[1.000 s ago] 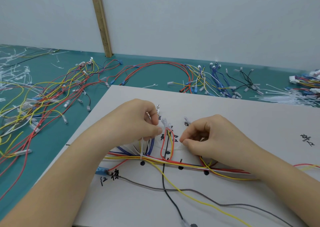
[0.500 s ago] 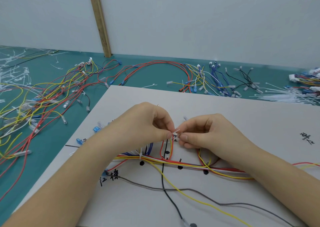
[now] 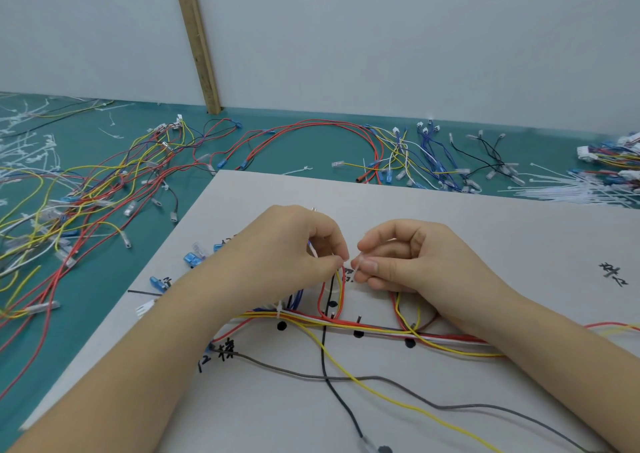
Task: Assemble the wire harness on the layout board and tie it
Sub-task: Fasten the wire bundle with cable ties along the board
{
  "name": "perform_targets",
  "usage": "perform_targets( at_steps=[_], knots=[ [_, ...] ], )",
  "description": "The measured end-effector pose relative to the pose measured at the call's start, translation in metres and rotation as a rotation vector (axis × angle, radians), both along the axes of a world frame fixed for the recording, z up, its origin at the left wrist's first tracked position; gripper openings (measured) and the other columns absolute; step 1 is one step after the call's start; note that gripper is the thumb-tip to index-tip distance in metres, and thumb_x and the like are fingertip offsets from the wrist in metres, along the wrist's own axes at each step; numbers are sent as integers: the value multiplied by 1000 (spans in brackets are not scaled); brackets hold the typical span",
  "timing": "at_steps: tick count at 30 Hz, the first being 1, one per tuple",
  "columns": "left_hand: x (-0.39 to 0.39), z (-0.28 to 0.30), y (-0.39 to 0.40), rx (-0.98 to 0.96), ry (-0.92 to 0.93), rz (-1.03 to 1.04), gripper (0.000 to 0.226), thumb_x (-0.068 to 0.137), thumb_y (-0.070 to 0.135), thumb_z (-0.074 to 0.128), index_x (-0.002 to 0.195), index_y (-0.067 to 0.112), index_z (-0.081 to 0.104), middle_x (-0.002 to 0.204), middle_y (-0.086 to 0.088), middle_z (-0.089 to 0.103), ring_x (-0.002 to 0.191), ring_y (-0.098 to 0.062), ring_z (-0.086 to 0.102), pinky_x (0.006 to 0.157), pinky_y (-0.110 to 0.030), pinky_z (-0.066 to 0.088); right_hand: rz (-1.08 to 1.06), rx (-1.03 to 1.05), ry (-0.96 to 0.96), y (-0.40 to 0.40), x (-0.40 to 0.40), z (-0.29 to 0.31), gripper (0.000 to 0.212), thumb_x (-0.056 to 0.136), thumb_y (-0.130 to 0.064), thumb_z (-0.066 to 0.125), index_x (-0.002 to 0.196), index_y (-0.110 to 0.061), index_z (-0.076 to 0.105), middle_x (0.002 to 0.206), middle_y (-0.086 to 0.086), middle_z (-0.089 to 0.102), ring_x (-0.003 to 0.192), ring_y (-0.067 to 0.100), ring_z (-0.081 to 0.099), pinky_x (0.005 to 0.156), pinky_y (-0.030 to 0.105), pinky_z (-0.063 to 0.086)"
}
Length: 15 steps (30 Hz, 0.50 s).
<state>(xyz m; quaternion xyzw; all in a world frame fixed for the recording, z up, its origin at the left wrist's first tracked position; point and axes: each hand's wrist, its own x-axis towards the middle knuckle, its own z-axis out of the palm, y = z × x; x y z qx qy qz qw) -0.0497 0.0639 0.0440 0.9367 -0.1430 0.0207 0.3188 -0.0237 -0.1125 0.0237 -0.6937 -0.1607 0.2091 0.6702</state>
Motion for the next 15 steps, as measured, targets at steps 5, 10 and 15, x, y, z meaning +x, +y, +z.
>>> perform_targets(
  at_steps=[5,10,15],
  knots=[
    [0,0,-2,18,-23,-16,25,76,17,65,62,37,63,50,31,55,54,11,52,54,-2,36,15,-4,-21,0,0,-1,19,79,9,62,79,-10,63,68,3,71,65,7,68,58,14,53],
    [0,0,-1,8,-46,-20,28,76,18,65,61,41,61,55,32,56,55,7,53,55,-4,37,26,-16,-42,0,1,-2,21,78,10,63,76,-11,65,68,3,71,65,8,68,61,16,55],
    [-1,1,-2,27,-45,-29,25,76,20,65,62,40,62,52,34,54,53,9,52,54,-3,36,30,-33,-75,0,1,-2,22,77,8,64,71,-13,66,68,4,71,66,10,67,65,19,55]
  ],
)
